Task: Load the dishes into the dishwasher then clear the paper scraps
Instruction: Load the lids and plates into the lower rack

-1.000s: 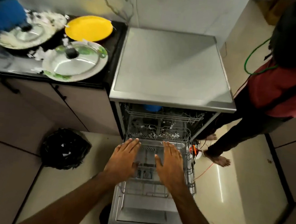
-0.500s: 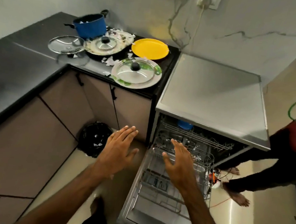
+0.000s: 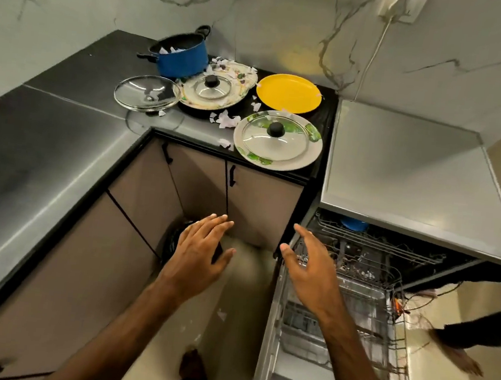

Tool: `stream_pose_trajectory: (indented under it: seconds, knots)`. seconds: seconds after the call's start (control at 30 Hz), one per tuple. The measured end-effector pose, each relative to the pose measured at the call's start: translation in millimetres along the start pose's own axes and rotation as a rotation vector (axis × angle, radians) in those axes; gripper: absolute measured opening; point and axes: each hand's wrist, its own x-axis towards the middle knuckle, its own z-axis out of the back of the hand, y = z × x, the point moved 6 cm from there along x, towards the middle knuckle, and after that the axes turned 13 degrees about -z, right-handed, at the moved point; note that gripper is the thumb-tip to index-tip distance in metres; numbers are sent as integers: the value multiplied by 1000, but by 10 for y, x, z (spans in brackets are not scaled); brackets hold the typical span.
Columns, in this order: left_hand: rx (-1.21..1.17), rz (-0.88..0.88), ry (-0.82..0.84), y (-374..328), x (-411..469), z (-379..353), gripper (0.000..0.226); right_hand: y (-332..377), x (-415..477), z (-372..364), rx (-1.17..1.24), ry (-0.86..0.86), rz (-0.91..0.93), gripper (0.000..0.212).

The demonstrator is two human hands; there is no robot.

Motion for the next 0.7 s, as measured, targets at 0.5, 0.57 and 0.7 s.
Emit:
stream_pose_trajectory:
  seconds: [0.5, 0.57, 0.7]
  knots:
    - [-95, 23, 46, 901, 346, 640, 63, 973, 327, -495, 2, -48, -32, 59]
    - [-114, 14, 71, 924, 429, 611, 63, 989, 428, -466, 23, -61, -54, 59]
    - [-147, -5, 128, 1014, 667, 546, 61, 952, 677, -459, 57, -82, -95, 57]
